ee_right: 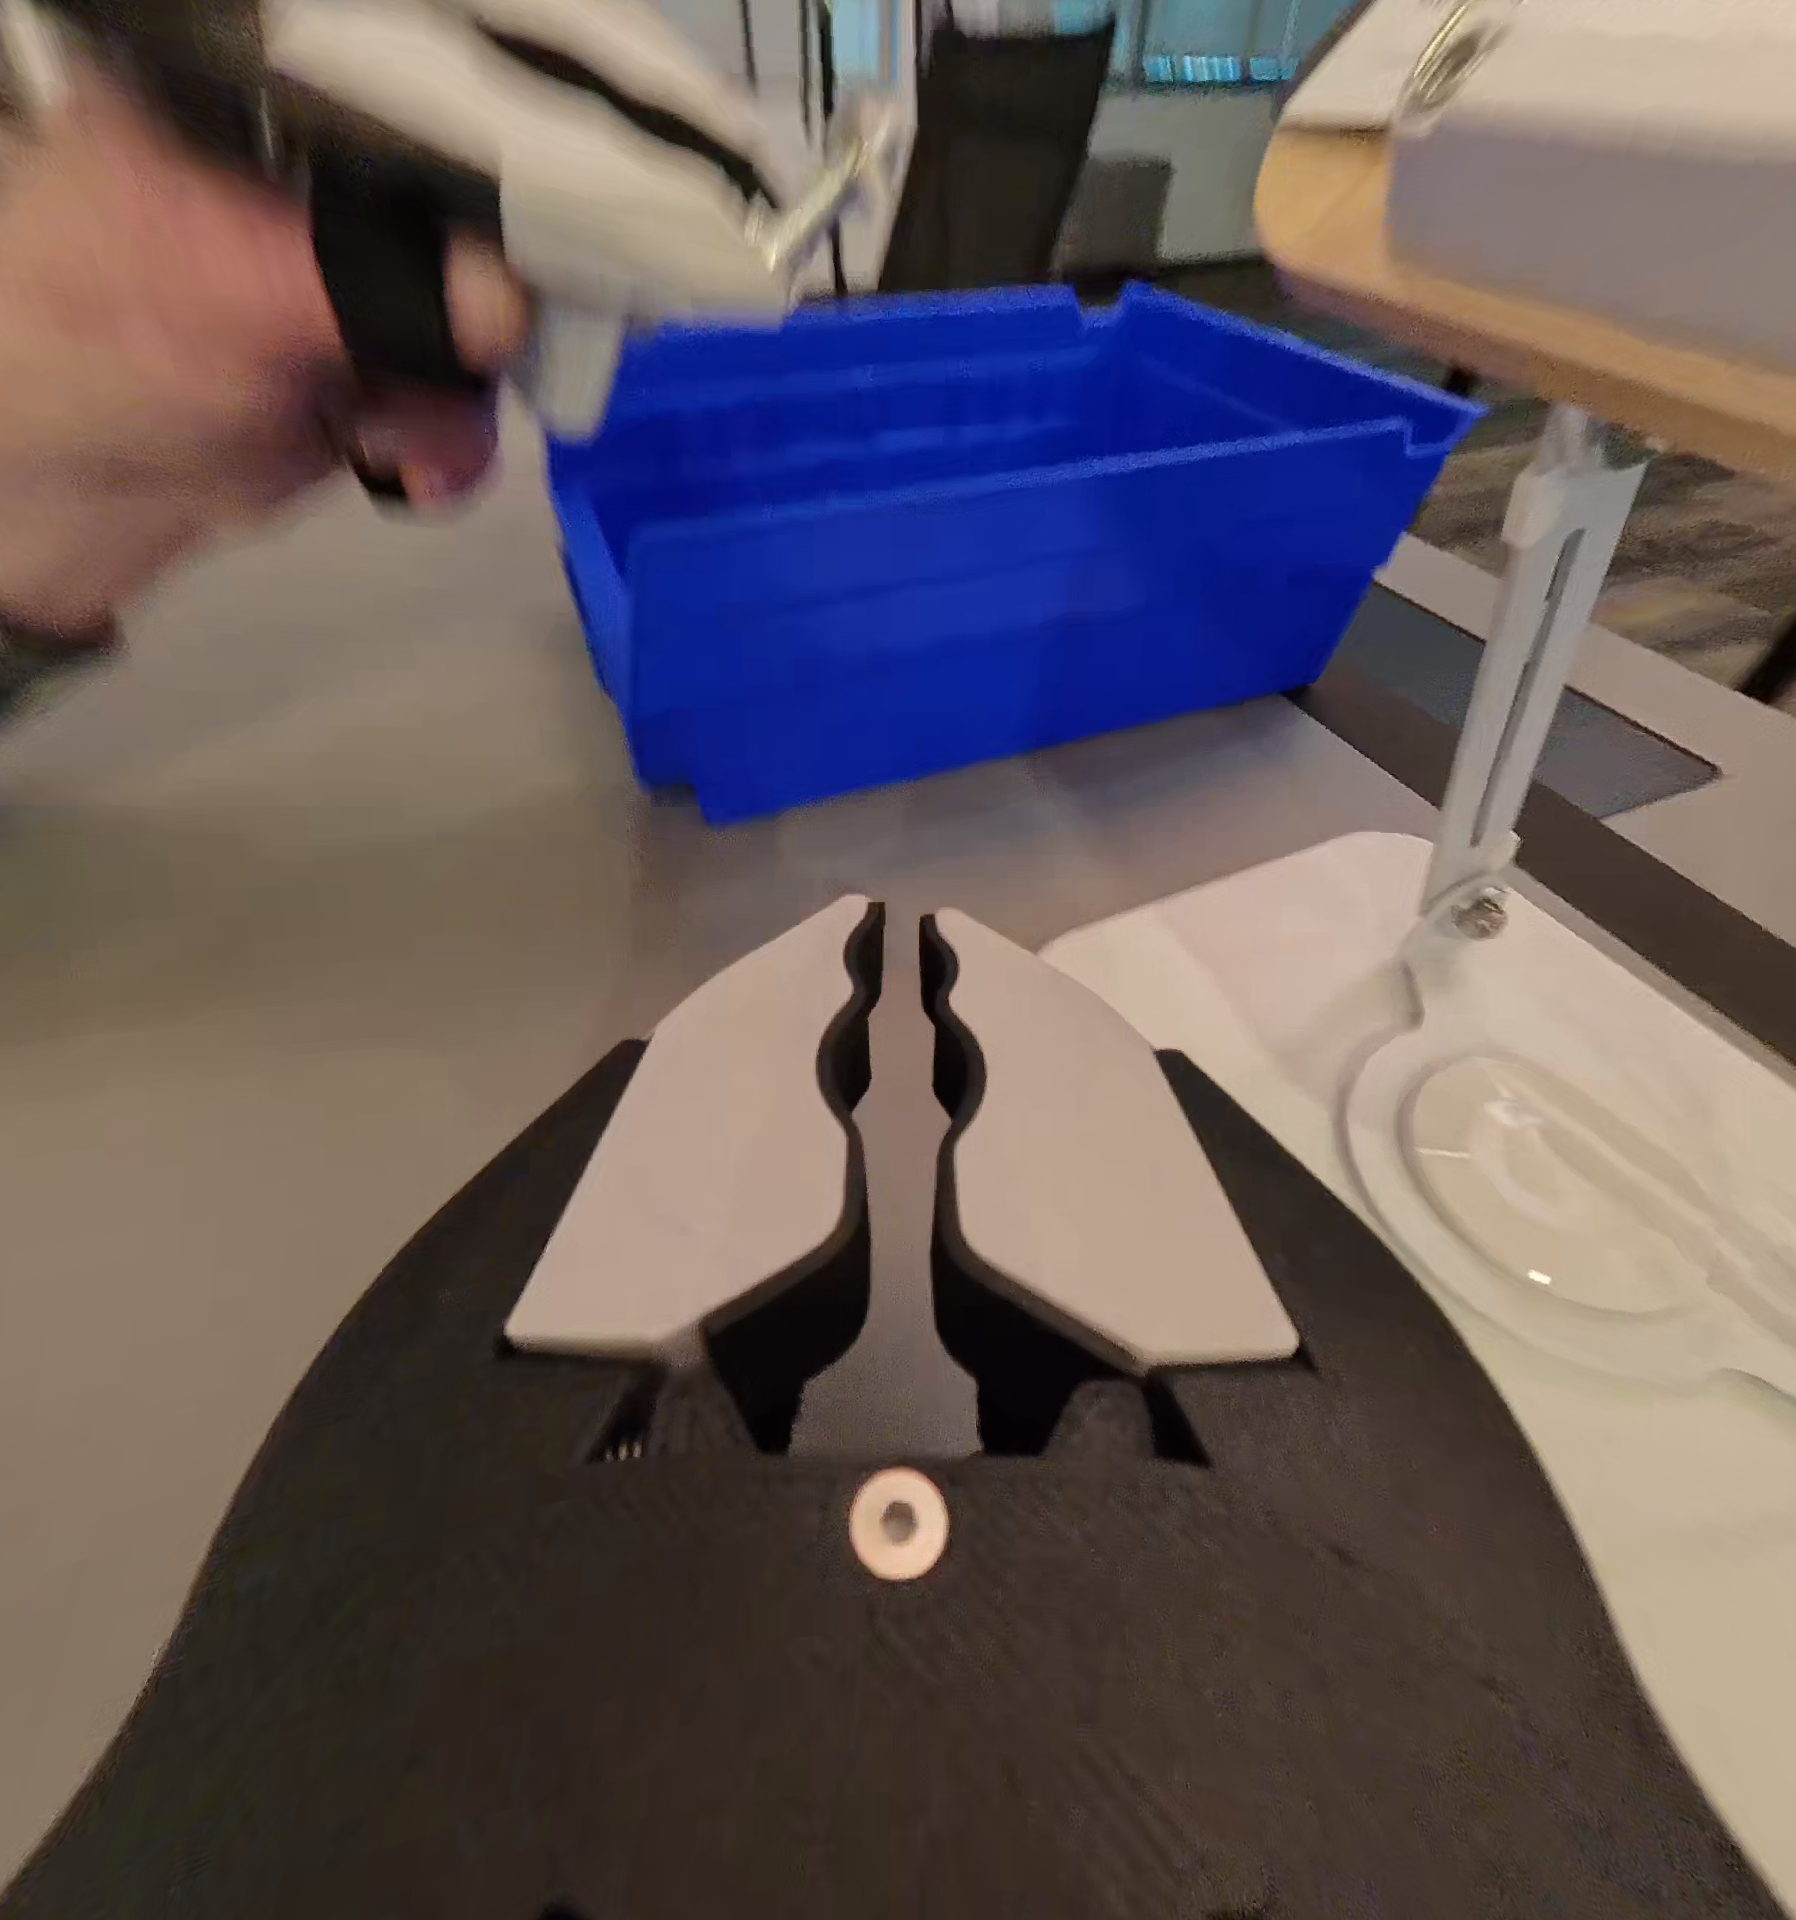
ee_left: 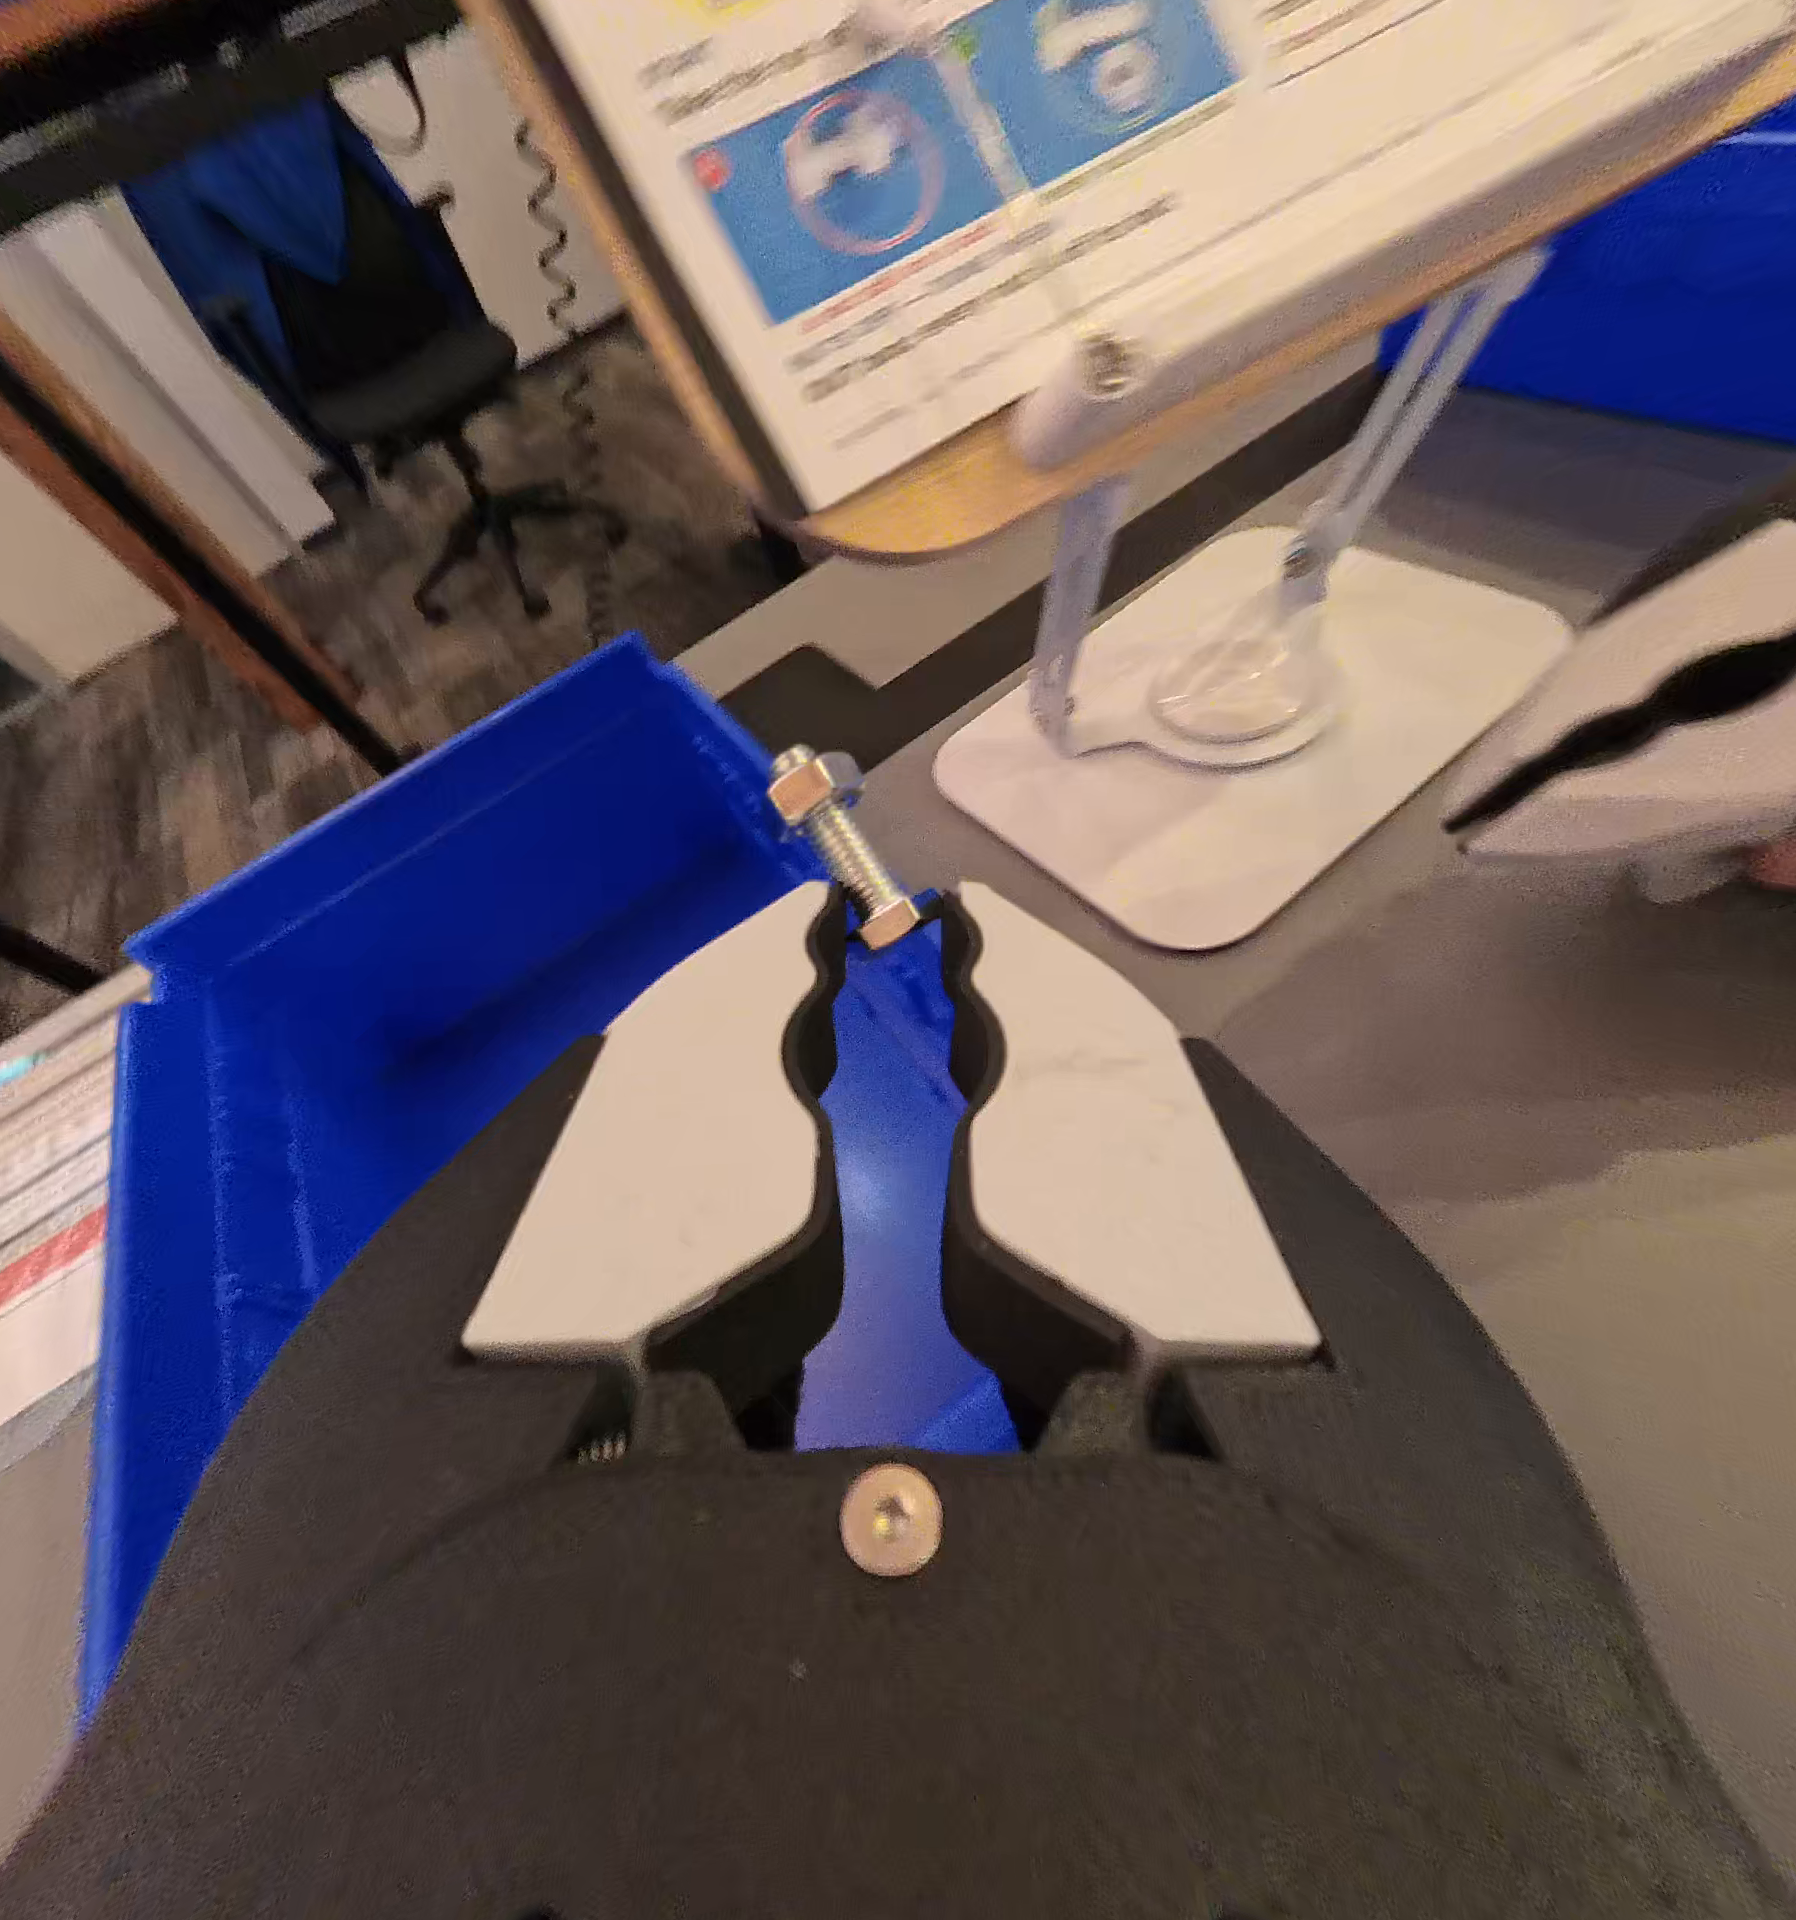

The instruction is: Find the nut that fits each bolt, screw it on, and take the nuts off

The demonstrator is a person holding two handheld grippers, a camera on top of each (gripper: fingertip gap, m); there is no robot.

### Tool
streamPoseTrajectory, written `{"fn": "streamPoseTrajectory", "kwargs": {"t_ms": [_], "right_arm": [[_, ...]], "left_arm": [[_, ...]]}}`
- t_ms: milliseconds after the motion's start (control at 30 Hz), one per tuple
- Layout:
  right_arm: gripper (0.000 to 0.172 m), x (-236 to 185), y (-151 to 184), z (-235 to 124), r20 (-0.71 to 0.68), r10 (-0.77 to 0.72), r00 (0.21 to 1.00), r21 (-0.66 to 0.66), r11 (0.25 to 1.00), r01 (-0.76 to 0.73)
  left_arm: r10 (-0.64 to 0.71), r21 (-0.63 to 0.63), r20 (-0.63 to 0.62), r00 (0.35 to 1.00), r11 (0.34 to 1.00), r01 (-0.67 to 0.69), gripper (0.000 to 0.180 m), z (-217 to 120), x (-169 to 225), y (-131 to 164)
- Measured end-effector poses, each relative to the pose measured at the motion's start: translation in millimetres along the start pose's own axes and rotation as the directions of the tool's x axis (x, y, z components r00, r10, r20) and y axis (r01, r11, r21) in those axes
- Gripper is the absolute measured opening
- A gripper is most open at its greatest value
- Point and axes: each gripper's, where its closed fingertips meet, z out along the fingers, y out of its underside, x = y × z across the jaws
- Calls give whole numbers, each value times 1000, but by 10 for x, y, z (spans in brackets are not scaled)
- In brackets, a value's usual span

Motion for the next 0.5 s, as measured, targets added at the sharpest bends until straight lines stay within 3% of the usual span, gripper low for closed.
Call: {"fn": "streamPoseTrajectory", "kwargs": {"t_ms": [33, 133, 267, 500], "right_arm": [[8, -34, -82, -48, 38, 54, 998, 61, 997, -56], [15, -163, -312, -198, 176, 165, 970, 214, 956, -201], [36, -368, -593, -353, 307, 167, 937, 338, 901, -271], [45, -519, -748, -381, 467, 233, 853, 363, 829, -425]], "left_arm": [[22, 53, 5, 1000, 998, -22, 17, -60, 141, -19], [114, 217, -40, 993, 971, -103, 17, -211, 648, -106], [75, 350, -124, 990, 936, -27, 17, -305, 1040, -263], [112, 404, -283, 953, 915, 13, 17, -181, 1574, -330]]}}
